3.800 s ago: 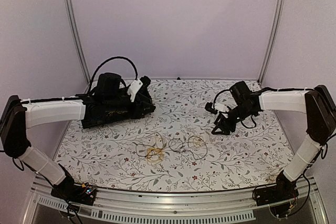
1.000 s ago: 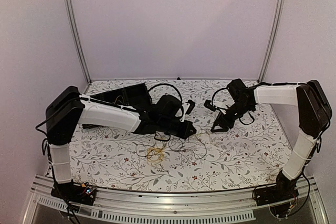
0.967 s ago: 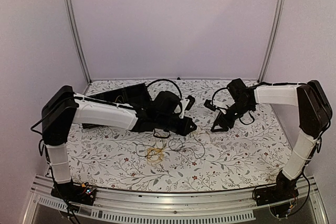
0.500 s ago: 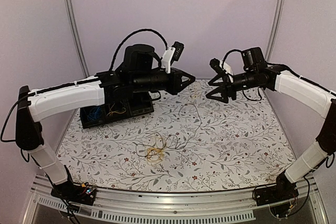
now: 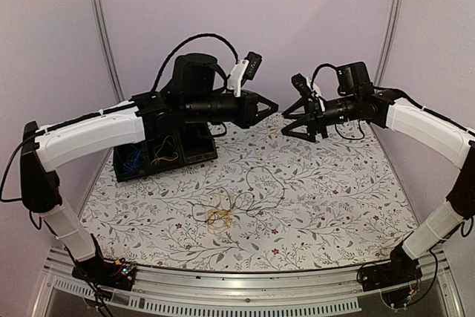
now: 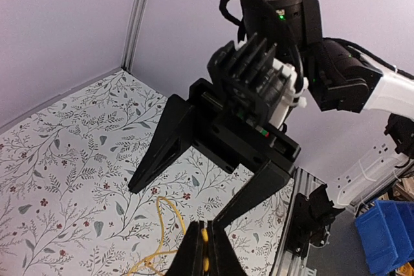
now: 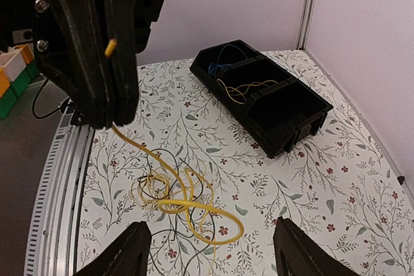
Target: Untangle the cables
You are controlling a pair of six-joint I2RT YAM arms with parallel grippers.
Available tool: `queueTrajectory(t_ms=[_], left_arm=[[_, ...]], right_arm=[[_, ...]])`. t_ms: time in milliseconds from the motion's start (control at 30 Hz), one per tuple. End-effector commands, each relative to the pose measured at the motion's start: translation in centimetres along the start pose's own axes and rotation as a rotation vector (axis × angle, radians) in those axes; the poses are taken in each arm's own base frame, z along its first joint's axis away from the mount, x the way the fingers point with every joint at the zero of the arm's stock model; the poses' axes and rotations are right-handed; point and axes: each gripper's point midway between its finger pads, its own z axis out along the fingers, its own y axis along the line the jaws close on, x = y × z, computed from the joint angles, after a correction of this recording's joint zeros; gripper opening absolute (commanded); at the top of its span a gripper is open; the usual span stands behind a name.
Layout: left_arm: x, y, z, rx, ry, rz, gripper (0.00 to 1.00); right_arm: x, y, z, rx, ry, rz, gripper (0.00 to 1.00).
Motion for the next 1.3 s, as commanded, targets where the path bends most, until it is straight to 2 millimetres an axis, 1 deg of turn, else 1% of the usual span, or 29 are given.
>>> queueTrajectory(t_ms=[0, 133, 200, 267, 300, 367, 467, 533, 633, 700, 733, 767, 867, 900, 933, 1000, 1100, 1133, 1167, 1267], left_arm=[[-1.1, -1.0, -0.9, 0.044, -0.007, -0.005, 0.00], [-1.2, -1.4, -1.0, 0.065, 0.002, -0.009, 0.00], [-1.3, -1.6, -1.2, 0.069, 0.001, -0.010, 0.00], [-1.4, -1.8, -1.3, 0.073, -0.001, -0.010, 0.00], [-1.5, -1.9, -1.4, 0.074, -0.003, -0.010, 0.00], [-1.9, -2.1, -1.7, 0.077, -0.012, -0.006, 0.00], [-3.0, -3.0, -2.7, 0.087, -0.038, 0.005, 0.00], [-4.0, -3.8, -3.7, 0.097, -0.067, 0.021, 0.00], [-5.7, -4.6, -5.9, 0.090, -0.121, 0.042, 0.00], [-6.9, -4.7, -7.4, 0.068, -0.158, 0.061, 0.00], [-7.4, -4.6, -8.2, 0.047, -0.176, 0.071, 0.00], [-8.0, -4.6, -8.9, 0.027, -0.193, 0.081, 0.00], [-9.6, -4.4, -11.0, -0.033, -0.242, 0.112, 0.00], [-10.2, -4.4, -11.7, -0.046, -0.255, 0.123, 0.00], [-10.7, -4.5, -12.2, -0.060, -0.267, 0.137, 0.00], [-11.8, -4.3, -13.2, -0.098, -0.287, 0.164, 0.00], [-13.4, -4.2, -14.2, -0.143, -0.313, 0.199, 0.00], [-14.1, -4.1, -14.6, -0.166, -0.328, 0.208, 0.00], [-15.4, -4.2, -15.1, -0.183, -0.353, 0.213, 0.00], [-17.2, -4.2, -15.6, -0.215, -0.381, 0.212, 0.00]], right_arm=[[-1.7, 0.4, 0.7, -0.090, -0.067, 0.061, 0.62], [-1.6, -0.3, 1.4, -0.096, -0.080, 0.115, 0.50], [-1.2, -0.9, 1.8, -0.080, -0.070, 0.134, 0.41], [-0.6, -1.3, 2.1, -0.070, -0.059, 0.156, 0.29], [-0.4, -1.4, 2.3, -0.068, -0.055, 0.161, 0.25], [0.3, -1.6, 2.6, -0.064, -0.044, 0.176, 0.20], [1.8, -3.2, 2.9, 0.020, -0.012, 0.219, 0.16], [3.2, -4.8, 2.9, 0.081, 0.011, 0.259, 0.19], [5.1, -7.8, 2.0, 0.172, 0.030, 0.332, 0.25], [7.2, -9.3, 1.8, 0.197, 0.058, 0.395, 0.29], [8.1, -9.8, 1.8, 0.207, 0.071, 0.418, 0.30], [9.4, -10.4, 2.0, 0.215, 0.094, 0.446, 0.31], [12.5, -11.1, 2.5, 0.213, 0.150, 0.497, 0.32], [13.1, -11.3, 2.6, 0.214, 0.161, 0.506, 0.32], [13.9, -11.4, 2.8, 0.210, 0.172, 0.520, 0.33], [14.8, -11.4, 3.1, 0.194, 0.188, 0.531, 0.33], [15.3, -10.8, 3.5, 0.152, 0.191, 0.537, 0.35], [15.1, -10.4, 3.6, 0.125, 0.182, 0.537, 0.36], [14.6, -9.7, 3.7, 0.084, 0.166, 0.529, 0.38], [12.4, -6.5, 3.7, -0.102, 0.087, 0.516, 0.51]])
